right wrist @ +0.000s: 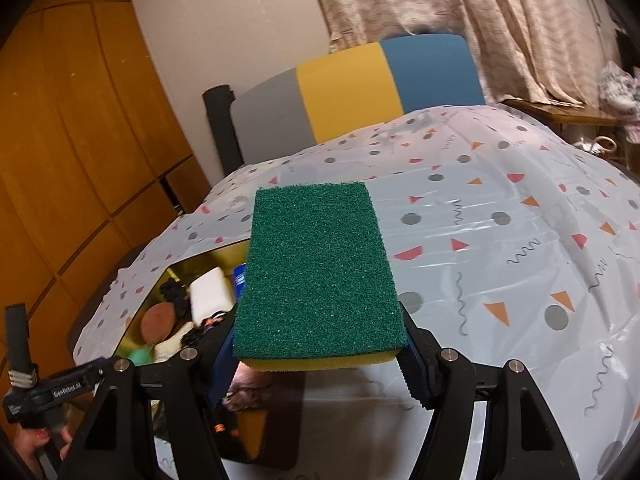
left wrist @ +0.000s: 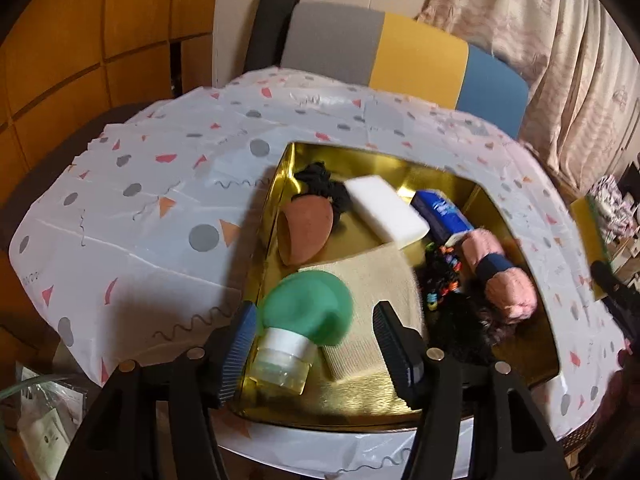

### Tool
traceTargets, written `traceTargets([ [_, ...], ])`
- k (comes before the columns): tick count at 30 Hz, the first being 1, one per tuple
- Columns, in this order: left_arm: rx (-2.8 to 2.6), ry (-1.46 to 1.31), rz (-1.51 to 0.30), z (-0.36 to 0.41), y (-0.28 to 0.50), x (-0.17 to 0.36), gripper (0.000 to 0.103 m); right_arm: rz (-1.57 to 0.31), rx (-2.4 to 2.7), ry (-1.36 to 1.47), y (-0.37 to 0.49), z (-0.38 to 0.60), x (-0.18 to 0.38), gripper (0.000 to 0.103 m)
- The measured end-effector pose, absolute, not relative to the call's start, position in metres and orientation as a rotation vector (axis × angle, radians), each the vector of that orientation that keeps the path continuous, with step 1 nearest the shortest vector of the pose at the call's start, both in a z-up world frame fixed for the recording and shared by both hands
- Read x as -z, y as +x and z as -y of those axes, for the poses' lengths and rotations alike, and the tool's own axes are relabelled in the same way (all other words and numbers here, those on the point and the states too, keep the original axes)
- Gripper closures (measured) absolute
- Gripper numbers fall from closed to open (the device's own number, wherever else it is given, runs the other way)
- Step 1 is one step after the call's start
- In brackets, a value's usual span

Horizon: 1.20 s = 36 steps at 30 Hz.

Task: Organize soft objects
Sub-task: 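Carry the green-capped bottle into the gold tray and open the left gripper, then carry the green-yellow sponge into the gold tray and open the right gripper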

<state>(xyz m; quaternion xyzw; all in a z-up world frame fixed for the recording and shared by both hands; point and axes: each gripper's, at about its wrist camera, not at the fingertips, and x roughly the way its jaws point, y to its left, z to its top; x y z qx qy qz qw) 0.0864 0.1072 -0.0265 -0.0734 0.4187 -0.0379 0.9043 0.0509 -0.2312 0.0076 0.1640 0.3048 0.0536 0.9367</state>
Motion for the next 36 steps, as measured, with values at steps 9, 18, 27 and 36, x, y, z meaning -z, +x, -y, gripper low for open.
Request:
traceTargets([
  [9, 0.178, -0.154, -0.835, -0.083, 0.068, 0.017, 0.042, -0.674, -0.19, 0.301, 0.046, 0.202, -0.002, 0.034],
  [18, 0.224, -0.153, -0.832, -0.068, 0.058, 0.015, 0.042, -0.734, -0.204, 0.22, 0.047, 0.18, 0.002, 0.034],
  [27, 0.187, -0.185, -0.819, -0.078, 0.055, 0.008, 0.042, -0.769, -0.218, 0.123, 0.06, 0.142, -0.003, 0.034],
  [36, 0.153, -0.212, -0.827, -0.09, 0.052, 0.004, 0.042, -0.783, -0.255, 0.066, 0.073, 0.104, -0.008, 0.034],
])
